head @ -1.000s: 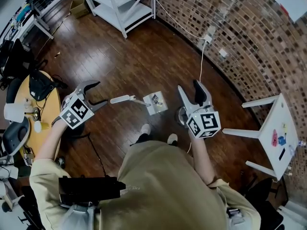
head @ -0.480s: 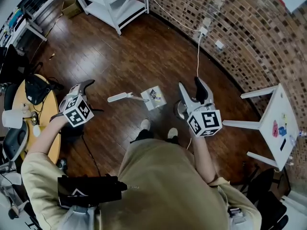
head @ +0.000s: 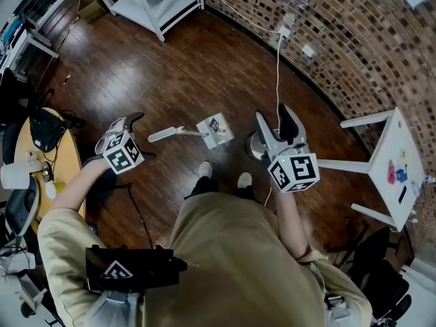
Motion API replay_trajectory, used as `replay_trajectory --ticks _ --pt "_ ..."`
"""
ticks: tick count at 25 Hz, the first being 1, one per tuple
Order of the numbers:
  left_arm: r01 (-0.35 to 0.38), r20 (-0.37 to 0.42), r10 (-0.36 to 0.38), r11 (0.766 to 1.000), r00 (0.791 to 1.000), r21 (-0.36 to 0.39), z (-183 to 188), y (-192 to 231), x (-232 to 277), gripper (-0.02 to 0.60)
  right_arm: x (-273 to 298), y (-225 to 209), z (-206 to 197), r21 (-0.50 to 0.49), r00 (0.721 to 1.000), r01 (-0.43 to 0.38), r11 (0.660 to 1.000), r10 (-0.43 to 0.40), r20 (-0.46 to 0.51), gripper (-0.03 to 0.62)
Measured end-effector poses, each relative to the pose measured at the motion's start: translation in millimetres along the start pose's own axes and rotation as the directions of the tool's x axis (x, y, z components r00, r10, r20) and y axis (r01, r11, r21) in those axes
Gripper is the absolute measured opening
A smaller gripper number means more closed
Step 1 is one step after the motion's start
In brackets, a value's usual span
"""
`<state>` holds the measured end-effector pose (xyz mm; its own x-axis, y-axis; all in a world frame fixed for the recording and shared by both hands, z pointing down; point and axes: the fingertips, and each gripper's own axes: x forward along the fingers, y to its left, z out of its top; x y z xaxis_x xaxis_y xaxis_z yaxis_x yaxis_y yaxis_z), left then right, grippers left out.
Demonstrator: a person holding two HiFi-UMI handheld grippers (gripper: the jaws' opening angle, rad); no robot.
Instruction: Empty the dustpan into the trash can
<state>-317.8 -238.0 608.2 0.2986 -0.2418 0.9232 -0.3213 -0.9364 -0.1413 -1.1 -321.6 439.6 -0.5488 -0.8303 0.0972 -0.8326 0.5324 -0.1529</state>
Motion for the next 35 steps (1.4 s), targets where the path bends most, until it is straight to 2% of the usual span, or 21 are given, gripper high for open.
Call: replay_trajectory --ticks 9,13,22,27,35 --pt "0.074 -0.057 -0.074 0.997 0.996 0.01 -13.5 -18.6 95.0 0.566 -9.7 -9.4 -7.9 0.0 0.998 0.044 0.999 -0.043 -0.035 0.268" --pt "0.079 -0.083 -0.082 0.996 0.993 -0.032 -28.0 -16.4 124.9 0.564 -15.8 -12.7 -12.9 0.0 0.996 0.072 0.997 -0.072 -0.044 0.268" --pt "0.079 -0.152 -0.092 0.993 0.984 -0.093 -63.6 -7.5 176.1 0.522 -25.2 -13.4 -19.0 -0.007 0.993 0.104 0.995 -0.104 -0.062 0.268" --pt "0.113 -0.153 -0.128 0.988 0.98 -0.105 -65.6 -11.2 196.9 0.512 -27.9 -11.5 -22.4 -0.012 0.99 0.114 0.993 -0.114 -0.078 0.268" --pt "0.116 -0.187 -0.133 0.988 0.973 -0.101 -70.0 -9.2 228.6 0.491 -32.2 -18.0 -27.9 -0.027 0.985 0.138 0.99 -0.14 -0.102 0.268"
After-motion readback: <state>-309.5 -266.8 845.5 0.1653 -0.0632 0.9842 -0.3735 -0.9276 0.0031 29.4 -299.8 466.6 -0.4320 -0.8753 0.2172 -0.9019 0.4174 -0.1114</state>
